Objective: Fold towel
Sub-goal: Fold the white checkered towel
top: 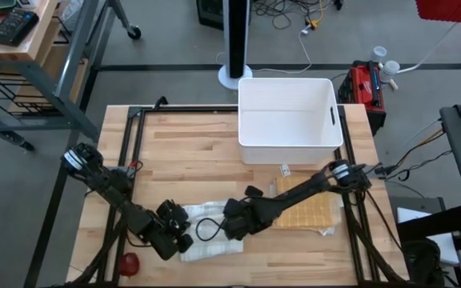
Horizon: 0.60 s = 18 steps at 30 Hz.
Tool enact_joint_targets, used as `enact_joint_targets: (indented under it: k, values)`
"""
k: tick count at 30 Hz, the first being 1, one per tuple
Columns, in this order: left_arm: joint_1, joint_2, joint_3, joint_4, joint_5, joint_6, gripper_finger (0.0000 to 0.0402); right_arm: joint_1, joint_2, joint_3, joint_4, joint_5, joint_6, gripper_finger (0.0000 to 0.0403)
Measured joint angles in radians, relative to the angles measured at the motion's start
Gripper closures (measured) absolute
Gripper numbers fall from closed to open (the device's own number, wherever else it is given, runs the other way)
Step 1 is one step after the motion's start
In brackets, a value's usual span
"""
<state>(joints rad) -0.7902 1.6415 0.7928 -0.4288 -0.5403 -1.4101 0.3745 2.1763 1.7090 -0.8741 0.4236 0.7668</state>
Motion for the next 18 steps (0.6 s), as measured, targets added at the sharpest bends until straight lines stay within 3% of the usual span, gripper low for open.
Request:
enact_joint_targets:
  k: [7, 10, 18]
  values:
    - [-0.002, -0.131, 0.027, -0.016, -0.119, 0.079, 0.0401, 0.026, -0.103, -0.012, 0.058, 0.063, -0.049, 0.0403]
    - [0.000, -0.172, 0.030, -0.001, -0.189, 0.127, 0.0401, 0.053, -0.112, -0.025, 0.139, 0.027, -0.091, 0.0403]
    - [0.052, -0.123, -0.001, 0.029, -0.129, 0.152, 0.0401, 0.079, -0.096, -0.145, 0.417, -0.071, -0.106, 0.0403]
